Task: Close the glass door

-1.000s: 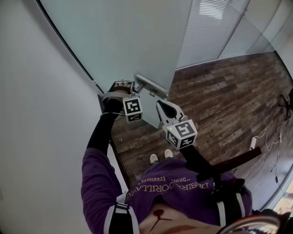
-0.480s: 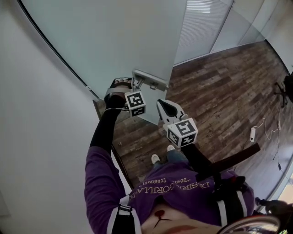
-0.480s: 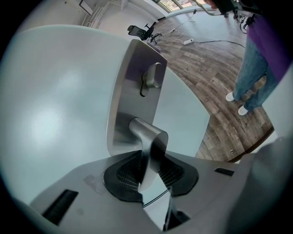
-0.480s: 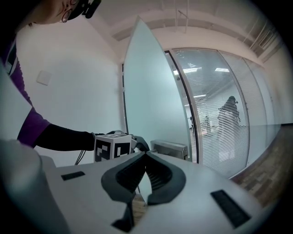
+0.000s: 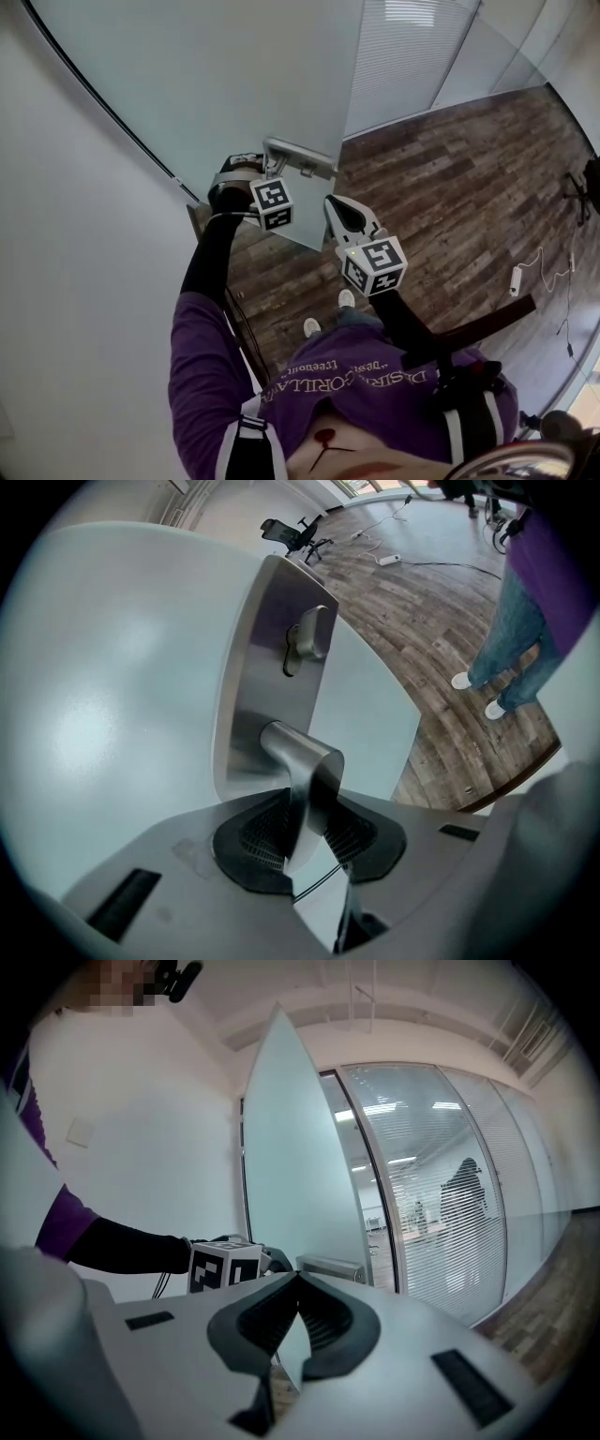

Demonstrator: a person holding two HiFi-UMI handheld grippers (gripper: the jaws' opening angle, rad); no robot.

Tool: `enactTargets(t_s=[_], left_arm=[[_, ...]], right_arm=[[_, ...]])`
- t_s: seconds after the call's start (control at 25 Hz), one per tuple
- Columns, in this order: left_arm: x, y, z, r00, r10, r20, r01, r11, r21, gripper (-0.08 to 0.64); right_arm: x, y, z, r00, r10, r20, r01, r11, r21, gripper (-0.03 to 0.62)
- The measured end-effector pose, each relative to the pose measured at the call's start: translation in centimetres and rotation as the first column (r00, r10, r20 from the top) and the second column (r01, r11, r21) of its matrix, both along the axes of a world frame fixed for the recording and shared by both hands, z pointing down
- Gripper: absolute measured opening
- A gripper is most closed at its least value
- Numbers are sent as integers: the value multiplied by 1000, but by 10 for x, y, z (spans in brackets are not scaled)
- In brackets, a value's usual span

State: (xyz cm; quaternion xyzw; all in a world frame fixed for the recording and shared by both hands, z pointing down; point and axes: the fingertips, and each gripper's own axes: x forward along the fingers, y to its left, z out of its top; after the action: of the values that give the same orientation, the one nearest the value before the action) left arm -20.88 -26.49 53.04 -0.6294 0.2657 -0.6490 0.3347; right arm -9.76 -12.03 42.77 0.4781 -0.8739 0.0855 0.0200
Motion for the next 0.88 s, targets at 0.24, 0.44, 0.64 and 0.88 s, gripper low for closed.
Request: enactTargets(t_s=[0.24,0.44,0.64,0.88], left_arm=[[6,-17,6,1000,-21,19,21,1000,-9,75],[13,-28,7,998,-52,33,52,999,-12,75],[18,-43,6,995,-87,45,88,996,-22,75],[28,-64,5,992,-123,39,123,992,-13,75]], right_arm=[[17,-21,6,1000,-15,8,16,1000,-9,-11],[30,-32,8,999,-36,14,36,999,-10,-11],[42,-46,9,998,-58,16,58,998,-19,-11],[61,-71,11,997,-78,17,78,997,-19,-11]])
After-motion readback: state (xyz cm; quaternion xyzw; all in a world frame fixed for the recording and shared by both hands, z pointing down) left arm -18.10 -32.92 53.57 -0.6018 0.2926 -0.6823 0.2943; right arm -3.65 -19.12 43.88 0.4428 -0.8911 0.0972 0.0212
